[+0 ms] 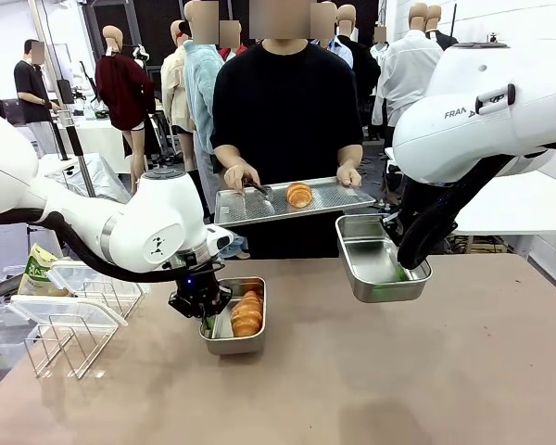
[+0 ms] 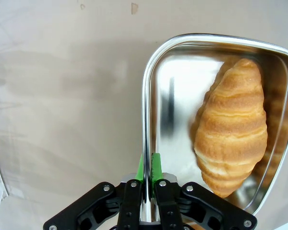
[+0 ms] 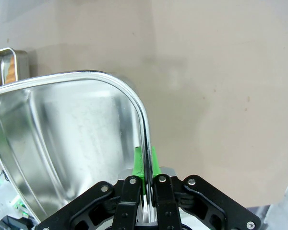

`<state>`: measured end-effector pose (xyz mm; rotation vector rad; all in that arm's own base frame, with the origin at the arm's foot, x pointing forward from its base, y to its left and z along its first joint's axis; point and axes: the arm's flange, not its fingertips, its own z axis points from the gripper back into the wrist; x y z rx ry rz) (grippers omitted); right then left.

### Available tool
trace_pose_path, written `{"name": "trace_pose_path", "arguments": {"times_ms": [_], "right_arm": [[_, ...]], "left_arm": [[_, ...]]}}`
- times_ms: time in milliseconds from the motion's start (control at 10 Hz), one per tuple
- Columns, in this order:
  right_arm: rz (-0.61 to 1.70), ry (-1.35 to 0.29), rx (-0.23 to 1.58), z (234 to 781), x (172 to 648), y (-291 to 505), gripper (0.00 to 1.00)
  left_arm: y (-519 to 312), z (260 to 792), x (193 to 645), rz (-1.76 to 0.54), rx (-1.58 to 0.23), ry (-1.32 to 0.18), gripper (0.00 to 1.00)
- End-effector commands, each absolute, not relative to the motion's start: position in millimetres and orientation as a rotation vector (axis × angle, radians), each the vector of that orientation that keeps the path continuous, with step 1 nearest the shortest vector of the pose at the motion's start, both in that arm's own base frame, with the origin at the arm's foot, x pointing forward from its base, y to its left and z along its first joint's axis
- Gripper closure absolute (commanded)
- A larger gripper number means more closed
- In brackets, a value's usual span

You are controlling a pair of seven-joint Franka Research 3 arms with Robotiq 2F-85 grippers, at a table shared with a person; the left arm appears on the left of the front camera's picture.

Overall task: Place the bread in airtight containers.
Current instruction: Once an object is inside an Airtight Container , place the container in the center of the table.

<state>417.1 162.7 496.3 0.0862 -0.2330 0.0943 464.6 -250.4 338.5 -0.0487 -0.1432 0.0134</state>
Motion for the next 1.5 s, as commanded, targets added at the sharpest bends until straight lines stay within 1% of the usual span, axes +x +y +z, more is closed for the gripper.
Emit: {"name": "trace_pose_path", "arguments": {"times_ms": [0,100,500,600,1200,1400], "right_arm": [[0.095,-0.238,0.091,499.5,416.8,162.6,1.0],[0.095,-0.238,0.091,499.5,416.8,162.6,1.0],[0.095,-0.238,0.091,499.5,416.8,162.6,1.0],[0.095,-0.238,0.091,499.5,416.8,162.6,1.0],[0.095,-0.238,0.091,499.5,416.8,162.6,1.0],[0.095,-0.238,0.091,499.5,416.8,162.6,1.0]], "left_arm": [[-252.1,332.4,469.0,0.01,-0.042,-0.13,1.0],[-250.6,330.9,470.2,0.014,-0.049,-0.125,0.91],[-248.5,330.7,469.8,0.029,-0.039,-0.123,0.14],[-247.8,331.3,469.2,0.03,-0.037,-0.126,0.0],[-244.8,335.6,468.7,0.034,-0.041,-0.124,0.0],[-244.2,353.3,459.0,0.046,-0.055,-0.109,0.0]]}}
